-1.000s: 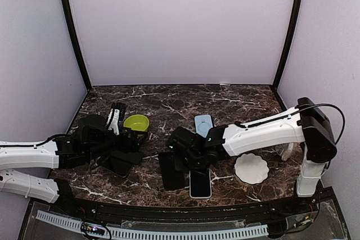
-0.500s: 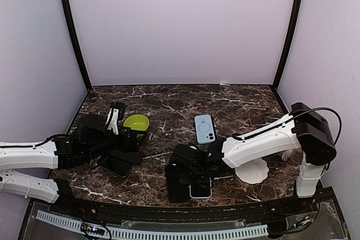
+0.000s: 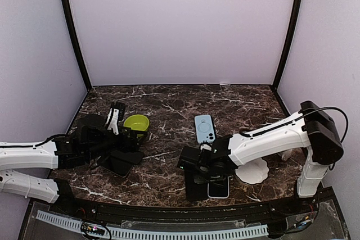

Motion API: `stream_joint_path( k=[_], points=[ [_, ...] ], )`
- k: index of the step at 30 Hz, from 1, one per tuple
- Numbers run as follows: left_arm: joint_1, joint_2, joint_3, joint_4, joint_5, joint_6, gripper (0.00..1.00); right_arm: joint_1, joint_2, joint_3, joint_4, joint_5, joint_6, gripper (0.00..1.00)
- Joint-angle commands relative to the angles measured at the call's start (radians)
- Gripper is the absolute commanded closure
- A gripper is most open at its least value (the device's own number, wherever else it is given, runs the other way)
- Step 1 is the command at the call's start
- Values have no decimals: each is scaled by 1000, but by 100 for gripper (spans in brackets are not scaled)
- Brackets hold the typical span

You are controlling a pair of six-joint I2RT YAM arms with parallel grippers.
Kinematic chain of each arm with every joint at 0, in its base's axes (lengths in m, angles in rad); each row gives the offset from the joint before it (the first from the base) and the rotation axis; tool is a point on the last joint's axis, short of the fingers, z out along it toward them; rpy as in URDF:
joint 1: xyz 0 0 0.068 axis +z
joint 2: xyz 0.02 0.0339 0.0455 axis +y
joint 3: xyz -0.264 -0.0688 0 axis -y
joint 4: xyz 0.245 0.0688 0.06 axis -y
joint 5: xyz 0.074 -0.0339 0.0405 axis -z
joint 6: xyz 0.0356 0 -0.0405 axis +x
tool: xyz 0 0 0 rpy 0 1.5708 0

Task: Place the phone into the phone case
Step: Move the phone with the phone case to the center of the board, then place the phone case at the center of the board.

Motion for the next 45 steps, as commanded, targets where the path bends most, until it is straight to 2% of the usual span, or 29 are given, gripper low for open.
stream_joint_path(
  k=[1, 7, 13, 20, 26, 30, 35, 38, 41, 45],
  points=[
    [5, 3, -8, 22, 4, -3, 16, 0, 55, 128, -46, 44, -49, 100],
    [4, -7, -11, 17, 2, -2, 16, -1, 93, 158, 22, 1, -29, 100],
    [6, -3, -13, 27, 7, -6, 16, 0, 71, 100, 89, -38, 36, 100],
    [4, -4, -14, 30, 15, -12, 16, 7, 83, 103, 12, 15, 86, 100],
    [5, -4, -14, 32, 17, -12, 16, 8, 87, 89, 22, 29, 120, 98],
    [5, -3, -17, 34, 16, -12, 16, 12, 81, 95, 21, 44, 121, 84],
    [4, 0, -12, 26, 7, -12, 15, 12, 55, 114, 21, 65, 78, 58],
    [5, -1, -3, -14, -13, -34, 11, 12, -8, 116, 35, 117, 10, 44],
    [19, 1, 15, -84, -34, -78, 3, -6, -70, 95, 138, 120, -141, 23],
    [117, -1, 48, -185, 11, -152, 1, -63, -132, 46, 375, -54, -380, 18]
  ],
)
